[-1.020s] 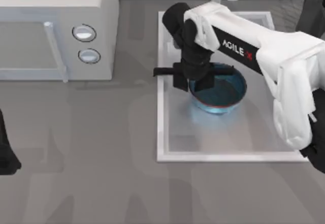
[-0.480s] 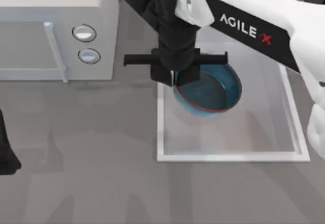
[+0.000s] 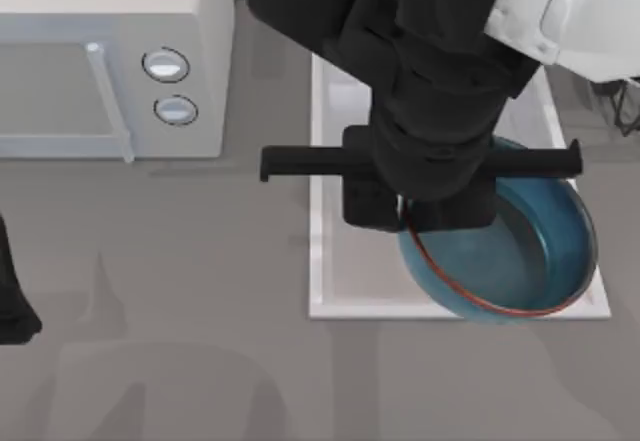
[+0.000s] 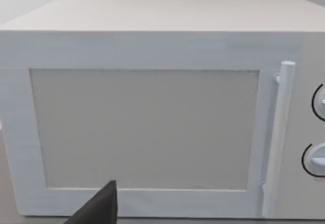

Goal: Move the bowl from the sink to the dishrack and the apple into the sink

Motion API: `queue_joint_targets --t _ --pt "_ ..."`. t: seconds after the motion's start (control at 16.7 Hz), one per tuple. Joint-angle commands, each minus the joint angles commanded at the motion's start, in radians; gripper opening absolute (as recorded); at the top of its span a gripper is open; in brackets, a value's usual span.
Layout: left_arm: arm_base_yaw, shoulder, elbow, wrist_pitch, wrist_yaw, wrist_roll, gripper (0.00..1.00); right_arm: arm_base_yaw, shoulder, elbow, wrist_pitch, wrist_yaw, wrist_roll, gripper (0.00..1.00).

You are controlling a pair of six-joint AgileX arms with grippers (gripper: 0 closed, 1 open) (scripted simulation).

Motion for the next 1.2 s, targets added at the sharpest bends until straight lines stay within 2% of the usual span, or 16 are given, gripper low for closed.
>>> queue_joint_targets --t 0.24,0.66,0.9,1.2 --pt "0.0 0.0 0.0 0.0 0.0 0.0 1.0 0.046 -0.084 -0.053 -0.043 0.007 0.045 0.0" --pt "0.0 0.0 0.0 0.0 0.0 0.0 1.0 0.015 -0.105 -0.066 -0.008 -0.015 0.019 0.0" --pt "0.0 0.0 0.0 0.0 0.0 0.0 1.0 -0.151 -0.201 -0.15 0.182 -0.116 -0.11 0.0" --pt "0.0 0.0 0.0 0.0 0.0 0.0 1.0 -0.518 -0.342 -0.311 0.608 -0.293 -0.368 0.0"
